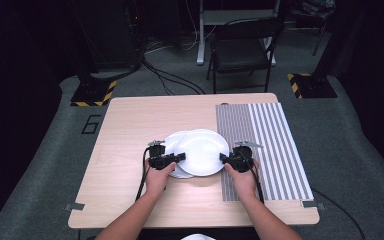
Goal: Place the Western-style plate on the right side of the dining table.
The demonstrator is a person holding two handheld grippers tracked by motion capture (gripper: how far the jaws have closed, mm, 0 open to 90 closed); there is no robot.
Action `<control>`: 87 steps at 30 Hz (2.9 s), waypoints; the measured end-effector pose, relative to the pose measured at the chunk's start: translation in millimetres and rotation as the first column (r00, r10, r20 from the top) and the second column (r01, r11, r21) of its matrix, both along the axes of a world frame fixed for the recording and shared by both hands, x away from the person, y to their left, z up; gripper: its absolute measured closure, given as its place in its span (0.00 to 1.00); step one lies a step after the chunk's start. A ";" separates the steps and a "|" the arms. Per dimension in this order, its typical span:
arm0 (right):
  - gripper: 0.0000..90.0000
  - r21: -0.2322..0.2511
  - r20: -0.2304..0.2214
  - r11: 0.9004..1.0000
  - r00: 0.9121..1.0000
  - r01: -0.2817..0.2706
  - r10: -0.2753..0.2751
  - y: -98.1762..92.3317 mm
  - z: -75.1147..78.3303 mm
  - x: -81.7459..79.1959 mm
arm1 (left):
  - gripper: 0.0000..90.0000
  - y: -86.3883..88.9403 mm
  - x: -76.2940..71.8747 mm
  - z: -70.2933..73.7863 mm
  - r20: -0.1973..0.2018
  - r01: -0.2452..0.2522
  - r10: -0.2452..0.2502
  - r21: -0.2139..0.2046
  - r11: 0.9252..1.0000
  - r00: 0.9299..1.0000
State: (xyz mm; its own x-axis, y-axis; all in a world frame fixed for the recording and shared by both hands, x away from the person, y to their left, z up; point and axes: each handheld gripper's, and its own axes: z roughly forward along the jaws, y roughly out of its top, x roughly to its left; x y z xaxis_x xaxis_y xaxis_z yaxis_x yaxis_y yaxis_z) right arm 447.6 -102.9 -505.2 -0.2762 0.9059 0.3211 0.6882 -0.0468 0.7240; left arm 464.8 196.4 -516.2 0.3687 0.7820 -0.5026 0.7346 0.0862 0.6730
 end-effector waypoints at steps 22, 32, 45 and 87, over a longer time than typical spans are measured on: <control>0.57 -0.009 0.000 1.000 1.000 -0.012 0.012 7.5 0.6 -1.0 | 0.62 1.6 2.2 0.1 0.008 0.011 -0.011 0.046 0.999 1.000; 0.56 -0.053 0.024 0.998 1.000 -0.019 0.020 11.8 3.3 -3.6 | 0.61 2.6 1.3 3.5 0.019 -0.004 0.003 0.049 0.999 1.000; 0.56 -0.072 0.052 0.997 0.998 -0.018 0.022 14.4 13.3 -6.4 | 0.61 3.1 -1.9 13.7 0.060 -0.009 0.005 0.064 0.998 0.998; 0.58 -0.111 0.070 0.994 0.998 0.013 -0.005 1.2 35.9 -9.6 | 0.61 -18.1 1.0 43.5 0.091 0.002 -0.016 0.145 0.989 0.996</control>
